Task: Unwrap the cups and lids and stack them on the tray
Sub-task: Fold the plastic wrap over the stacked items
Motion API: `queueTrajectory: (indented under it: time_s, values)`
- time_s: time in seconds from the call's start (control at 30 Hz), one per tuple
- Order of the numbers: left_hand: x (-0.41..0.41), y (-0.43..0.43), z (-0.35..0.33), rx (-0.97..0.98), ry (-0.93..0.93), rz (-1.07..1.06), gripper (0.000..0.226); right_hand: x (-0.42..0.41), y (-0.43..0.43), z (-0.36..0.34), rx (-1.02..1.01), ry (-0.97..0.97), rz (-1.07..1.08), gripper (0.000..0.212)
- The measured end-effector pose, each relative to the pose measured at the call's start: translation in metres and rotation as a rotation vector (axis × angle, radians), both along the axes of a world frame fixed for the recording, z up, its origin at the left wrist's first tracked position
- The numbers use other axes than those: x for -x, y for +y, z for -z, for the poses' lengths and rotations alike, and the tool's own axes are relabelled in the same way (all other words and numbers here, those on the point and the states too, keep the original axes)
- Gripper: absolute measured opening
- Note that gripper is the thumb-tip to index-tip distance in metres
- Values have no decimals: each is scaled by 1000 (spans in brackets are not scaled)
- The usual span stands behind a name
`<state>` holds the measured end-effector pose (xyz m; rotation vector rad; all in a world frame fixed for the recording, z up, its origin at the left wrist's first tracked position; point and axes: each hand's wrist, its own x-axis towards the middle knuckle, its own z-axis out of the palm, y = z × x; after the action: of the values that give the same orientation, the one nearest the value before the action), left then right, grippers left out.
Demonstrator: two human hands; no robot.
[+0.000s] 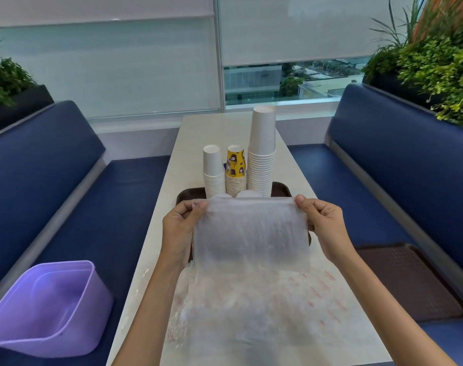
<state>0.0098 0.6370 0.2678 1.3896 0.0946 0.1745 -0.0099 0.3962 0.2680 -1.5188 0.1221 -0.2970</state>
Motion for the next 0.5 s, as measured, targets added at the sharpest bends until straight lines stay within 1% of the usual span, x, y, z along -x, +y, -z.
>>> queueTrajectory:
  time_s: [0.13,0.2,0.27,0.3,0.37,0.43,0.5]
  values:
    - [-8,-7,2,-24,6,-49,5,-4,-6,1,-27,45,12,26]
    - [-10,-8,6,-28,8,-69,6,-2,-8,1,-95,77,10,25]
    - [-13,-8,13,-62,7,-72,4,1,-8,4,-222,180,-66,28]
    - [-14,-8,17,-88,8,-70,3,4,-7,6,-282,252,-152,32]
    - [-13,-10,26,-139,24,-70,7,11,-4,20,-340,392,-319,44]
    - [-12,-11,33,-185,47,-81,14,15,0,35,-354,512,-382,46]
    - [-11,-12,39,-226,109,-120,23,15,2,47,-301,568,-370,38]
